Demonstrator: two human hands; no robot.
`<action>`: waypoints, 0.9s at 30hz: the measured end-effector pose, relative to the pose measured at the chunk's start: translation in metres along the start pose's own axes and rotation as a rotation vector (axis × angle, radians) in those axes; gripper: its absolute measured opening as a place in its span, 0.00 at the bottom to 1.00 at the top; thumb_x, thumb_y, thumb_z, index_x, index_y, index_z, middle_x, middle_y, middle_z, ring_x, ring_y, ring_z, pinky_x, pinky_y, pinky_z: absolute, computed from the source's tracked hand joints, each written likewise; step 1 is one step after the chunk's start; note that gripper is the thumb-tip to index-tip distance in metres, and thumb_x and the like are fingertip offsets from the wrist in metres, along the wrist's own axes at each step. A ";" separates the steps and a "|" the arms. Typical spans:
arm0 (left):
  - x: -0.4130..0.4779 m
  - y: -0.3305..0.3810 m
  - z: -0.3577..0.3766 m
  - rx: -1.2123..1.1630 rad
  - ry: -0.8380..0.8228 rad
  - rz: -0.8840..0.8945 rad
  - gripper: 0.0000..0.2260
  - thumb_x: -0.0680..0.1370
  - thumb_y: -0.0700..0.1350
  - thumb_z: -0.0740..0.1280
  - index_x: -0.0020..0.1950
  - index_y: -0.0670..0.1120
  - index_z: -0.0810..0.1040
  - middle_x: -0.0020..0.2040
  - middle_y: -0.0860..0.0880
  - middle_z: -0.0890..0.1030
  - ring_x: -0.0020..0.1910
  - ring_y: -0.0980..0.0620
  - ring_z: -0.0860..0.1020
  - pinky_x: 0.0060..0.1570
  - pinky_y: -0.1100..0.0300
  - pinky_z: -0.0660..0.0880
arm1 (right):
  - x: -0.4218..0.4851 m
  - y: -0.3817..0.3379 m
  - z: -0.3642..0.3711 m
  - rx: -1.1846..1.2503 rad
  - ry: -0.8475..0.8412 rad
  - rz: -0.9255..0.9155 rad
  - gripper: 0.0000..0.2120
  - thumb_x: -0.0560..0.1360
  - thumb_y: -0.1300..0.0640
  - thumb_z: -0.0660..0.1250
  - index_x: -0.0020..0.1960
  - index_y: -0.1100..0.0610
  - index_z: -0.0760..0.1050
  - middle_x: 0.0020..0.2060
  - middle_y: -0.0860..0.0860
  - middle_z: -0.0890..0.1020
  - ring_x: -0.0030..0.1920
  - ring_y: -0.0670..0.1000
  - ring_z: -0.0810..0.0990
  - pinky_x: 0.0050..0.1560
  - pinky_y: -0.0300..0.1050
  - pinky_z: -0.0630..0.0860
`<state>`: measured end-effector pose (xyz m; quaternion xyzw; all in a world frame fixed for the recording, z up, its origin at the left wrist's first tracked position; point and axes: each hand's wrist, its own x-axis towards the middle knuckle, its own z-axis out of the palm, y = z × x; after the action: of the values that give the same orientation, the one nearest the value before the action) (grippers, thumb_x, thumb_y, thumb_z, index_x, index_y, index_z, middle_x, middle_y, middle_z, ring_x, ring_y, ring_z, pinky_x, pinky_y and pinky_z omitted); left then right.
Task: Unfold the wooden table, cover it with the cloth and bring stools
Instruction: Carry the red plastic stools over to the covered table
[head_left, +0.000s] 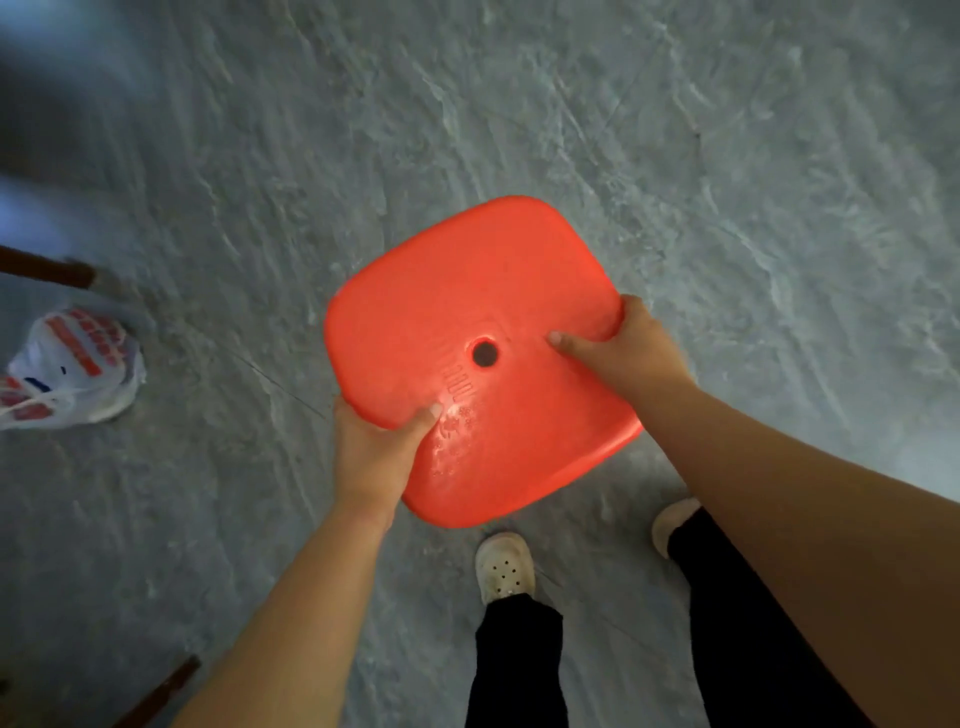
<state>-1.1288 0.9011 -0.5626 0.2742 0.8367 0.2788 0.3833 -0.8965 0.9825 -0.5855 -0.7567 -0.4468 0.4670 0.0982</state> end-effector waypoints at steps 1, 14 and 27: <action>-0.003 0.019 0.018 0.017 -0.016 0.022 0.35 0.60 0.47 0.80 0.63 0.45 0.70 0.54 0.51 0.79 0.51 0.55 0.79 0.51 0.60 0.75 | 0.008 0.007 -0.023 0.043 0.000 0.021 0.38 0.63 0.38 0.73 0.65 0.57 0.66 0.60 0.56 0.76 0.59 0.57 0.75 0.58 0.51 0.73; -0.137 0.282 0.378 0.224 -0.579 0.342 0.34 0.53 0.49 0.79 0.55 0.53 0.71 0.52 0.50 0.80 0.51 0.52 0.80 0.56 0.49 0.76 | 0.027 0.196 -0.398 0.444 0.431 0.404 0.39 0.64 0.41 0.74 0.64 0.61 0.64 0.63 0.61 0.73 0.62 0.60 0.73 0.57 0.52 0.70; -0.309 0.427 0.675 0.535 -1.074 0.826 0.44 0.50 0.57 0.75 0.64 0.49 0.65 0.59 0.50 0.78 0.56 0.50 0.78 0.58 0.50 0.74 | 0.008 0.362 -0.581 0.879 0.983 0.687 0.36 0.64 0.43 0.75 0.62 0.62 0.68 0.58 0.58 0.77 0.56 0.56 0.77 0.53 0.50 0.73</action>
<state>-0.3160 1.1631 -0.4946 0.7511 0.4007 0.0136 0.5245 -0.2223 0.9343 -0.4794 -0.8666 0.1384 0.2148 0.4287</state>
